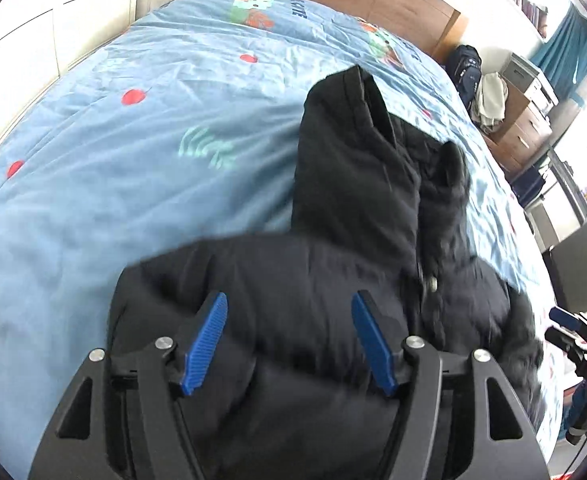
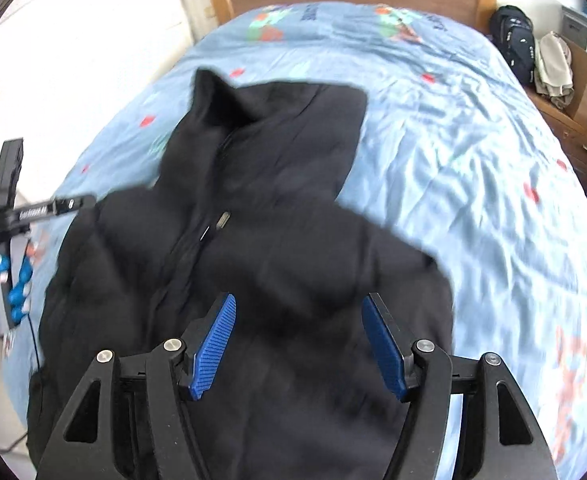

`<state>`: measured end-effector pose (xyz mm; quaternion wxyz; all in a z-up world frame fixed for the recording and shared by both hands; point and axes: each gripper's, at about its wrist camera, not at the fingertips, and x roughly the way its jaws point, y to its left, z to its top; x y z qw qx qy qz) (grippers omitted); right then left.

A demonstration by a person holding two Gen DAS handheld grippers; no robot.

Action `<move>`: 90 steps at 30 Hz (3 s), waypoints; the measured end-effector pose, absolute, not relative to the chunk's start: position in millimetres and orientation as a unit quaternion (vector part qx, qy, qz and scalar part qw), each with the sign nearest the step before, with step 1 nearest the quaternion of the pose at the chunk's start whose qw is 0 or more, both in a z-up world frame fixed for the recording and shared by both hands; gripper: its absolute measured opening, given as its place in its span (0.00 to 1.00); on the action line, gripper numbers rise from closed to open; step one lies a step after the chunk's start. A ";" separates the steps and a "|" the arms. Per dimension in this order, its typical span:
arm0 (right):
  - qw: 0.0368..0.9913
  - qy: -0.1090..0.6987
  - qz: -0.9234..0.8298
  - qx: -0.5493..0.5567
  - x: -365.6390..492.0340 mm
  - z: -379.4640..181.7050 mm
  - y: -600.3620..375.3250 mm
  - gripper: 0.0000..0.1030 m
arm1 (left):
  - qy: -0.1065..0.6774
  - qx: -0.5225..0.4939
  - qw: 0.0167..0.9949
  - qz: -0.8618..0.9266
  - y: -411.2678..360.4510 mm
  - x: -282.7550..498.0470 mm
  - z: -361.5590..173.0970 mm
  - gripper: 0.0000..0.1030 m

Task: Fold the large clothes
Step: 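Move both open tools over the jacket hem to prepare the next fold, then grasp the jacket hem with the left tool while the right tool grasps it too, then lift the hem with both tools and fold it toward the collar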

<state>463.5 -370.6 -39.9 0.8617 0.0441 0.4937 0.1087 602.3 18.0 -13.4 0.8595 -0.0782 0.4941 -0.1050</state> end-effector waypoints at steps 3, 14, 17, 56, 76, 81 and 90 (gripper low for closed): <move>0.869 0.479 0.106 0.065 502.6 -45.0 -384.2 0.63 | 0.495 -0.122 0.852 -0.117 15.5 635.4 -18.5 0.62; 0.862 0.434 0.116 0.234 625.1 -89.8 -424.5 0.63 | 0.470 -0.285 0.826 -0.125 9.2 766.2 -52.2 0.62; 0.858 0.418 0.117 0.276 649.9 -101.6 -427.9 0.63 | 0.469 -0.301 0.821 -0.119 4.6 790.7 -64.3 0.62; 0.874 0.439 0.116 0.171 706.3 -109.1 -382.2 0.14 | 0.530 -0.168 0.826 -0.093 -67.1 838.8 -103.2 0.06; 0.892 0.368 0.229 0.125 441.7 -29.5 -382.1 0.17 | 0.424 -0.149 0.862 -0.236 10.7 557.1 -23.8 0.12; 0.876 0.410 0.216 0.133 398.2 -71.7 -373.7 0.23 | 0.448 -0.159 0.849 -0.231 24.7 502.3 -48.8 0.14; 0.873 0.434 0.187 0.122 384.3 -101.0 -373.6 0.25 | 0.450 -0.116 0.861 -0.206 18.1 482.0 -51.6 0.16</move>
